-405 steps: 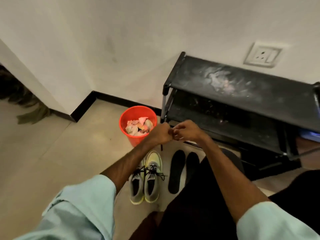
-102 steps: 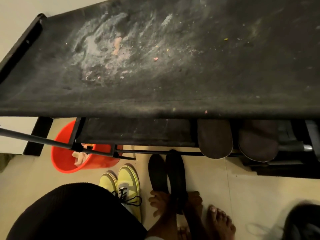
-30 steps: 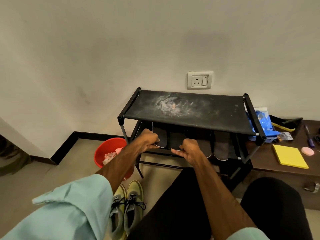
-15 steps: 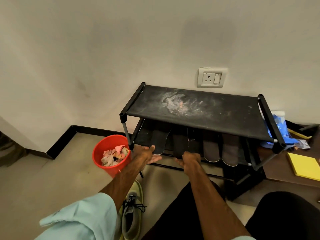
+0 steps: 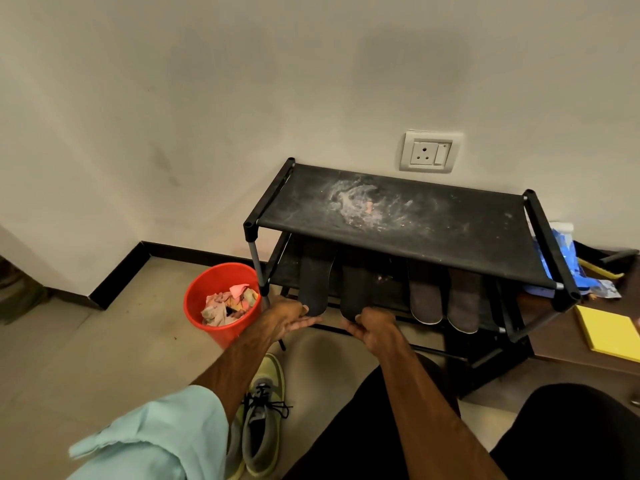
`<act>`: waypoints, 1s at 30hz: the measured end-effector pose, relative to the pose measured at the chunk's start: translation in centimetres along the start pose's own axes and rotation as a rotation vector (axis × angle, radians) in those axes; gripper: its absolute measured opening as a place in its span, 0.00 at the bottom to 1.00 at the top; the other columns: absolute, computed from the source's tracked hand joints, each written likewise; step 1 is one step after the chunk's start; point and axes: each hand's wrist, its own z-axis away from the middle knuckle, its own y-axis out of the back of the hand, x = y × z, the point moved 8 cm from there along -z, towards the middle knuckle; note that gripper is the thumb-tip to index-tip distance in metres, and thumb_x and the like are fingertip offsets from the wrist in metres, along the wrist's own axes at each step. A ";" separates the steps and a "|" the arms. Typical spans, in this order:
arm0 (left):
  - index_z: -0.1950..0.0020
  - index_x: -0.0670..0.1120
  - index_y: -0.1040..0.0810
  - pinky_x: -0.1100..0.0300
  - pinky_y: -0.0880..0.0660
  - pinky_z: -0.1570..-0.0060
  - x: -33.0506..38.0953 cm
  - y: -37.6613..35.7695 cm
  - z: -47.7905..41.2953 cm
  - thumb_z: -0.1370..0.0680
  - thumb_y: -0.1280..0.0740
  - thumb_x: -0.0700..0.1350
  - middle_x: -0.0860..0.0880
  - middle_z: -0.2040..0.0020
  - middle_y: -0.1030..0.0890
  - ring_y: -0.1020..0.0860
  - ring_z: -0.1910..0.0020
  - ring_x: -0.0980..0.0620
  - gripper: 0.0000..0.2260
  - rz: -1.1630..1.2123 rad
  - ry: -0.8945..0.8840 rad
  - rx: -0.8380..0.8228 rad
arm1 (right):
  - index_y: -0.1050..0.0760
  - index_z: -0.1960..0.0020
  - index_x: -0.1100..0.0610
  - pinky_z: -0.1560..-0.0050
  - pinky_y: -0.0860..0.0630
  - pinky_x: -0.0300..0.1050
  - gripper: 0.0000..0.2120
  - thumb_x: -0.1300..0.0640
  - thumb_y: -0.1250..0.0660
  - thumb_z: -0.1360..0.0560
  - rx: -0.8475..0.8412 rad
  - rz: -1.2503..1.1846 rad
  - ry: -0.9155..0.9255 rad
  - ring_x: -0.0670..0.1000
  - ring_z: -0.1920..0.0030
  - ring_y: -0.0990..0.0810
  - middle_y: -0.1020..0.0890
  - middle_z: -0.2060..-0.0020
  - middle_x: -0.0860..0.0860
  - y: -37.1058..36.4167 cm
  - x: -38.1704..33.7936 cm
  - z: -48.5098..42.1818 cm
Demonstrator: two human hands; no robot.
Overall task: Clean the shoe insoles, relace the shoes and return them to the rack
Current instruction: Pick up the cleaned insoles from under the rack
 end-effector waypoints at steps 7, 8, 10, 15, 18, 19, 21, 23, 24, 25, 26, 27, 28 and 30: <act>0.35 0.31 0.28 0.60 0.17 0.64 0.1 -0.1 -0.1 0.17 0.39 0.32 0.36 0.47 0.17 0.14 0.53 0.41 0.11 -0.036 -0.019 -0.020 | 0.32 0.27 0.68 0.58 0.18 0.50 0.23 0.78 0.43 0.21 0.004 -0.093 0.001 0.59 0.63 0.19 0.21 0.43 0.66 -0.2 -0.2 -0.6; 0.35 0.32 0.27 0.60 0.17 0.64 0.2 -0.1 -0.2 0.17 0.39 0.32 0.36 0.47 0.17 0.14 0.53 0.41 0.11 -0.038 -0.031 -0.024 | 0.32 0.27 0.68 0.55 0.18 0.51 0.23 0.77 0.43 0.21 -0.004 -0.105 -0.011 0.59 0.63 0.19 0.22 0.46 0.65 -0.3 -0.1 -0.7; 0.38 0.33 0.26 0.59 0.16 0.61 0.4 0.1 -0.4 0.17 0.38 0.32 0.35 0.46 0.16 0.14 0.52 0.41 0.08 -0.020 -0.059 -0.028 | 0.32 0.28 0.68 0.50 0.17 0.52 0.23 0.77 0.42 0.21 -0.012 -0.114 -0.021 0.60 0.63 0.18 0.22 0.52 0.64 -0.7 -0.2 -0.9; 0.39 0.34 0.23 0.59 0.16 0.58 0.6 0.5 -0.8 0.18 0.34 0.35 0.36 0.48 0.15 0.14 0.51 0.43 0.09 -0.008 -0.104 -0.044 | 0.32 0.29 0.69 0.51 0.18 0.52 0.21 0.76 0.41 0.21 -0.057 -0.097 -0.006 0.60 0.61 0.18 0.23 0.47 0.65 -1.5 0.3 -1.1; 0.39 0.34 0.22 0.58 0.16 0.52 0.5 0.5 -0.9 0.20 0.31 0.37 0.37 0.48 0.14 0.14 0.50 0.44 0.11 -0.022 -0.104 -0.060 | 0.30 0.30 0.69 0.55 0.17 0.53 0.17 0.71 0.43 0.18 -0.115 -0.105 -0.012 0.61 0.56 0.17 0.21 0.41 0.65 -2.0 0.3 -0.8; 0.40 0.34 0.21 0.56 0.17 0.49 0.5 0.4 -0.8 0.21 0.29 0.36 0.38 0.48 0.14 0.14 0.49 0.45 0.11 -0.033 -0.099 -0.078 | 0.30 0.30 0.69 0.59 0.17 0.52 0.16 0.70 0.43 0.17 -0.124 -0.107 -0.013 0.62 0.53 0.17 0.21 0.39 0.66 -2.1 0.3 -0.8; 0.41 0.34 0.20 0.56 0.17 0.48 0.4 0.3 -0.5 0.23 0.27 0.35 0.38 0.48 0.14 0.14 0.48 0.44 0.12 -0.054 -0.099 -0.118 | 0.29 0.31 0.69 0.65 0.17 0.51 0.16 0.70 0.43 0.18 -0.128 -0.104 -0.019 0.63 0.51 0.17 0.22 0.38 0.67 -2.0 0.3 -0.8; 0.41 0.33 0.20 0.56 0.17 0.50 0.4 0.2 -0.3 0.25 0.27 0.32 0.37 0.48 0.15 0.14 0.48 0.43 0.12 -0.056 -0.108 -0.136 | 0.29 0.32 0.71 0.63 0.17 0.51 0.16 0.73 0.44 0.19 -0.133 -0.104 -0.017 0.63 0.55 0.17 0.21 0.40 0.68 -1.9 0.4 -1.0; 0.41 0.33 0.20 0.57 0.16 0.51 0.5 0.2 -0.3 0.25 0.27 0.32 0.36 0.48 0.15 0.14 0.48 0.43 0.13 -0.052 -0.114 -0.142 | 0.29 0.32 0.71 0.59 0.17 0.52 0.17 0.73 0.44 0.19 -0.127 -0.104 -0.017 0.63 0.56 0.17 0.20 0.42 0.67 -1.8 0.4 -1.1; 0.40 0.32 0.20 0.57 0.16 0.51 0.4 0.2 -0.4 0.25 0.27 0.32 0.36 0.48 0.15 0.14 0.49 0.43 0.13 -0.048 -0.115 -0.144 | 0.29 0.32 0.71 0.55 0.17 0.53 0.17 0.74 0.45 0.19 -0.121 -0.101 -0.019 0.63 0.57 0.17 0.20 0.44 0.67 -1.7 0.5 -1.3; 0.40 0.32 0.20 0.57 0.16 0.52 0.5 0.2 -0.4 0.25 0.27 0.32 0.36 0.49 0.15 0.14 0.49 0.43 0.14 -0.047 -0.112 -0.142 | 0.29 0.31 0.71 0.54 0.17 0.53 0.18 0.74 0.45 0.20 -0.117 -0.092 -0.018 0.62 0.58 0.17 0.20 0.46 0.66 -1.7 0.6 -1.4; 0.40 0.32 0.20 0.58 0.16 0.52 0.5 0.2 -0.3 0.24 0.27 0.32 0.37 0.49 0.14 0.14 0.49 0.43 0.14 -0.048 -0.109 -0.142 | 0.30 0.31 0.71 0.57 0.17 0.53 0.18 0.74 0.44 0.20 -0.114 -0.084 -0.018 0.62 0.59 0.17 0.19 0.47 0.66 -1.7 0.6 -1.4; 0.40 0.32 0.20 0.58 0.16 0.53 0.5 0.2 -0.3 0.24 0.27 0.32 0.37 0.49 0.14 0.14 0.50 0.44 0.13 -0.052 -0.108 -0.139 | 0.31 0.30 0.70 0.62 0.16 0.52 0.19 0.74 0.44 0.20 -0.106 -0.081 -0.022 0.62 0.59 0.16 0.19 0.46 0.67 -1.7 0.7 -1.3; 0.41 0.32 0.20 0.59 0.16 0.56 0.6 0.5 -0.2 0.24 0.28 0.32 0.37 0.49 0.14 0.14 0.52 0.45 0.11 -0.059 -0.110 -0.137 | 0.33 0.28 0.69 0.68 0.18 0.51 0.20 0.73 0.43 0.19 -0.092 -0.076 -0.029 0.61 0.61 0.16 0.19 0.44 0.67 -1.6 0.9 -1.4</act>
